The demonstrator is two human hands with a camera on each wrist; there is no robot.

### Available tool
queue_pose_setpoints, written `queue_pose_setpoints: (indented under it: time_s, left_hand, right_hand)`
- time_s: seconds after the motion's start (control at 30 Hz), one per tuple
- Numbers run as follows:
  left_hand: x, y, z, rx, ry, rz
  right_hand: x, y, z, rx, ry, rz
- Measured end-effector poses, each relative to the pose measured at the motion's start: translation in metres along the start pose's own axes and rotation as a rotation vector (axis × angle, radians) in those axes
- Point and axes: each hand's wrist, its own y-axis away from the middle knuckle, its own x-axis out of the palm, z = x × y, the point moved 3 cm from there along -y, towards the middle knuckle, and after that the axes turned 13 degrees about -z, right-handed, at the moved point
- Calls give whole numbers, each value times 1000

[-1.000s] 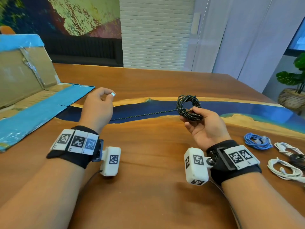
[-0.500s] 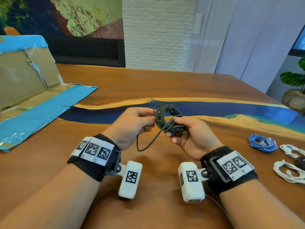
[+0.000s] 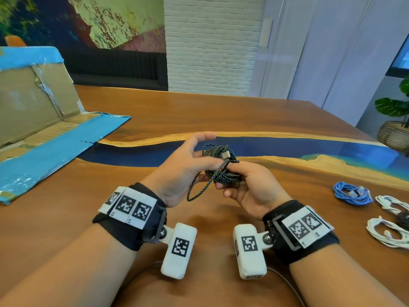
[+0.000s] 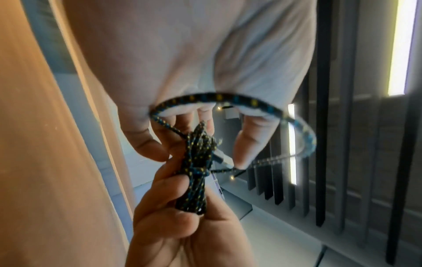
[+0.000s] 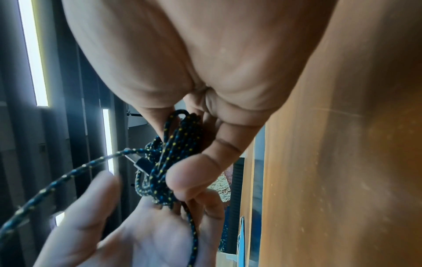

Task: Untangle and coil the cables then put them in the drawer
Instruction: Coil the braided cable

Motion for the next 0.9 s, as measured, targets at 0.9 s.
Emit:
queue_pose_setpoints:
  time_s: [0.9]
  left_hand:
    - [-87,-24,-32,206,268,-827]
  right_hand:
    - [-39,-14,21,-131,94,-100]
